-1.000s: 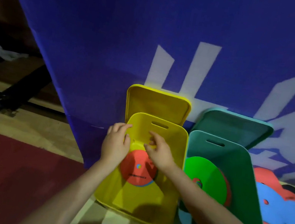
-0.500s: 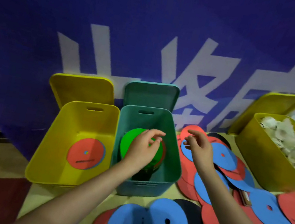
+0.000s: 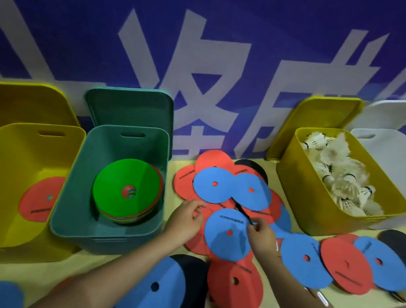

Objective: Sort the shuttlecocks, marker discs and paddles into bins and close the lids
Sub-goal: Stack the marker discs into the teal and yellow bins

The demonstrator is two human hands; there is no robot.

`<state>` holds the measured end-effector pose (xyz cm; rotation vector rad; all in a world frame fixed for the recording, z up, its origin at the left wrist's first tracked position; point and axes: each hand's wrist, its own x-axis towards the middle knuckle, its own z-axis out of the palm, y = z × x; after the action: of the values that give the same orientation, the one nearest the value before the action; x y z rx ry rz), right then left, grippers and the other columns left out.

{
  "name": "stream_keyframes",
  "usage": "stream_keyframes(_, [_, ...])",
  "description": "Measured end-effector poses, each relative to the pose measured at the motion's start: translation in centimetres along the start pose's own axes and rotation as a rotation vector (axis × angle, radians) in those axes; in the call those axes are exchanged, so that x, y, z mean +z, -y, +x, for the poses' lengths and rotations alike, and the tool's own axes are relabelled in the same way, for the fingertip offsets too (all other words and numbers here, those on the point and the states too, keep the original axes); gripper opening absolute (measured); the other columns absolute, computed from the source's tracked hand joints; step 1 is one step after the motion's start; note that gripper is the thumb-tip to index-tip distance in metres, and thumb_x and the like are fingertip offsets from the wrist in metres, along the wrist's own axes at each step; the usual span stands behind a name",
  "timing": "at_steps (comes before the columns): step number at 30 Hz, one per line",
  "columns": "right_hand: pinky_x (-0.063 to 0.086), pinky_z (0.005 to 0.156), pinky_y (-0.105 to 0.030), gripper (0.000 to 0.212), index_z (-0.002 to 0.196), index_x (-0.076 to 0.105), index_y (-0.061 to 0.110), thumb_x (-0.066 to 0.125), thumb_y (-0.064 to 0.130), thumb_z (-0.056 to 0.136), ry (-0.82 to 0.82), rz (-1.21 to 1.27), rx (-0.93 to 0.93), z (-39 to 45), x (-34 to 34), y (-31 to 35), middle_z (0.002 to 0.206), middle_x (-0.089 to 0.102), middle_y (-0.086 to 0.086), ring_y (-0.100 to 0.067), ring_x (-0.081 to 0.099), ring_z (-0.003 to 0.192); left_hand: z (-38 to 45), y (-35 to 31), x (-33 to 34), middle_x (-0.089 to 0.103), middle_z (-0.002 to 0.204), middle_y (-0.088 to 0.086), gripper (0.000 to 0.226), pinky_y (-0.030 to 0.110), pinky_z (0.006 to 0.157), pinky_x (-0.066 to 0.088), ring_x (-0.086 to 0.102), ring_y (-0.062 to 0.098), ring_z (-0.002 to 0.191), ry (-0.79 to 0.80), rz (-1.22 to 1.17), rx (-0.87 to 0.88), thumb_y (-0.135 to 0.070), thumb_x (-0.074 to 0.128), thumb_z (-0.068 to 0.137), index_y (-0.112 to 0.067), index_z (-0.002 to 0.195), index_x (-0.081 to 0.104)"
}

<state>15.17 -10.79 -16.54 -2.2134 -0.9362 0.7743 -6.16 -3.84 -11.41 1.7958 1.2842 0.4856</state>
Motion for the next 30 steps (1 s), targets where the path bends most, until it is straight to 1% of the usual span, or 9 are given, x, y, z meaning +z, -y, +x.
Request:
stream_keyframes(2, [0.042, 0.082, -0.037, 0.031, 0.114, 0.06, 0.003, 0.059, 0.016, 0.085, 0.046, -0.12, -0.059, 1.1, 0.4, -0.3, 0.103, 0.064, -0.019, -0.035, 0.058, 0.101, 1.6, 1.0, 1.6, 0.058, 0.119, 0.006, 0.031, 0.026, 0.085, 0.045, 0.058, 0.015, 0.098, 0.003, 0.06, -0.112, -0.01, 0.049, 0.091, -0.017, 0.12, 0.058])
stream_keyframes(5, [0.04, 0.094, -0.039, 0.053, 0.131, 0.048, 0.009, 0.062, 0.028, 0.084, 0.144, -0.389, -0.203, 2.4, 1.4, -0.8, 0.125, 0.053, -0.014, -0.034, 0.047, 0.118, 3.7, 1.8, 2.8, 0.057, 0.124, 0.008, 0.035, 0.027, 0.082, 0.044, 0.058, 0.022, 0.107, -0.005, 0.112, -0.259, -0.014, 0.049, 0.091, -0.017, 0.125, 0.055])
stream_keyframes(10, [0.03, 0.108, -0.04, 0.073, 0.15, 0.02, 0.019, 0.053, 0.046, 0.09, 0.271, -0.653, -0.389, 3.6, 2.3, -1.2, 0.156, 0.022, 0.001, -0.023, 0.025, 0.14, 6.3, 2.0, 3.8, 0.059, 0.125, 0.009, 0.037, 0.027, 0.081, 0.043, 0.059, 0.024, 0.108, -0.024, 0.139, -0.327, -0.013, 0.049, 0.092, -0.013, 0.128, 0.054])
stream_keyframes(13, [0.027, 0.11, -0.04, 0.082, 0.151, 0.016, 0.019, 0.057, 0.048, 0.087, 0.284, -0.683, -0.394, 4.5, 2.5, -1.3, 0.156, 0.021, -0.001, -0.024, 0.023, 0.14, 7.6, 2.0, 4.1, 0.06, 0.123, 0.008, 0.037, 0.026, 0.077, 0.043, 0.06, 0.024, 0.105, -0.052, 0.137, -0.339, -0.012, 0.049, 0.091, -0.014, 0.128, 0.054])
stream_keyframes(17, [0.033, 0.101, -0.037, 0.091, 0.14, 0.034, 0.013, 0.076, 0.049, 0.068, 0.3, -0.718, -0.415, 6.4, 2.5, -1.0, 0.134, 0.038, -0.008, -0.029, 0.034, 0.126, 10.7, 2.5, 3.9, 0.062, 0.122, 0.004, 0.039, 0.035, 0.089, 0.049, 0.061, 0.026, 0.103, -0.084, 0.146, -0.374, -0.025, 0.052, 0.088, -0.024, 0.127, 0.054])
stream_keyframes(20, [0.04, 0.088, -0.036, 0.052, 0.12, 0.053, 0.014, 0.07, 0.034, 0.076, 0.337, -0.601, -0.48, 8.3, 1.9, -1.2, 0.118, 0.048, -0.008, -0.028, 0.041, 0.115, 14.1, 4.0, 3.6, 0.06, 0.126, -0.001, 0.05, 0.039, 0.089, 0.051, 0.061, 0.026, 0.103, -0.076, 0.176, -0.412, -0.043, 0.051, 0.077, -0.032, 0.126, 0.052])
stream_keyframes(23, [0.04, 0.073, -0.035, 0.019, 0.087, 0.057, 0.015, 0.062, 0.029, 0.075, 0.389, -0.218, -0.471, 9.7, 0.9, -2.3, 0.09, 0.057, -0.008, -0.026, 0.052, 0.09, 16.5, 3.9, 3.6, 0.055, 0.134, 0.004, 0.053, 0.04, 0.098, 0.045, 0.055, 0.029, 0.117, -0.066, 0.221, -0.373, -0.028, 0.06, 0.084, -0.021, 0.135, 0.048])
stream_keyframes(25, [0.039, 0.068, -0.031, 0.016, 0.082, 0.051, 0.017, 0.064, 0.025, 0.08, 0.363, -0.012, -0.367, 10.3, 0.1, -2.9, 0.08, 0.057, 0.0, -0.018, 0.054, 0.079, 17.6, 3.8, 3.9, 0.054, 0.136, 0.009, 0.057, 0.04, 0.101, 0.043, 0.051, 0.03, 0.122, -0.053, 0.25, -0.363, -0.024, 0.064, 0.084, -0.017, 0.138, 0.045])
stream_keyframes(30, [0.038, 0.071, -0.009, 0.02, 0.095, 0.054, 0.018, 0.066, 0.006, 0.085, 0.266, 0.226, -0.142, 11.6, -0.6, -3.2, 0.09, 0.057, 0.019, -0.003, 0.055, 0.087, 18.7, 4.5, 5.8, 0.05, 0.13, 0.018, 0.067, 0.042, 0.101, 0.041, 0.046, 0.036, 0.122, -0.143, 0.409, -0.447, -0.032, 0.069, 0.08, -0.019, 0.14, 0.043])
